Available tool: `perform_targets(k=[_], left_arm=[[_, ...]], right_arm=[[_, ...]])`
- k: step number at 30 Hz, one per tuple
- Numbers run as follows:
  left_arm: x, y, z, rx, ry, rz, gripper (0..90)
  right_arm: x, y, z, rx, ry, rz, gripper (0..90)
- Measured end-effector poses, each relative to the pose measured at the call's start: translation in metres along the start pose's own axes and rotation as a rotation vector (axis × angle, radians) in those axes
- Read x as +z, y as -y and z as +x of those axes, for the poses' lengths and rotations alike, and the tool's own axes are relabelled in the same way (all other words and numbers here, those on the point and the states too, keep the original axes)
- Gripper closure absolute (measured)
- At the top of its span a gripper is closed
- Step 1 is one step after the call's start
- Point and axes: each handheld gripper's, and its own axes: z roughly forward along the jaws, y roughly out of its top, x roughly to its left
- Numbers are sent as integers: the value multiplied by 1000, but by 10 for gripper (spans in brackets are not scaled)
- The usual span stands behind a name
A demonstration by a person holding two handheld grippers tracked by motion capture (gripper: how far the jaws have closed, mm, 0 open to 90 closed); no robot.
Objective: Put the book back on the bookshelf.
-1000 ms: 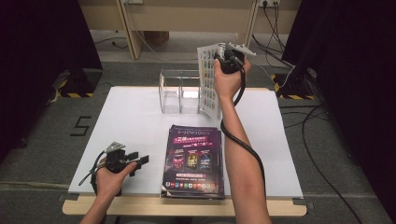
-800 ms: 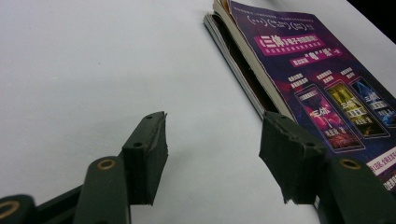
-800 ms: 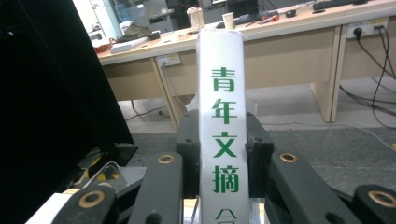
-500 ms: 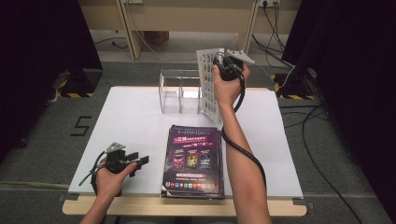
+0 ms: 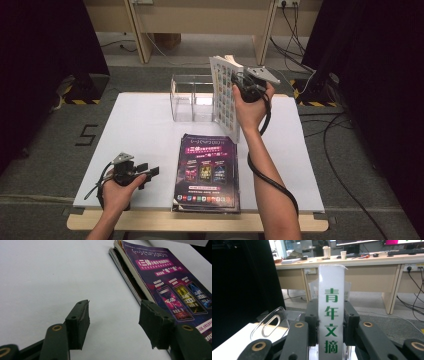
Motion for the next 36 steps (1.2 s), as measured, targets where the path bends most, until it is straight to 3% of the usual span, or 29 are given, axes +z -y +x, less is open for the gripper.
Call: perform_targets(k=[13,36], left_arm=[[-1,0,-1,-2,2,-7,404],[0,0,-2,-4,3,-8,403]], right_arm=[[-23,10,-3,29,29,37,684],[-22,10,-6,35,42,92,675]])
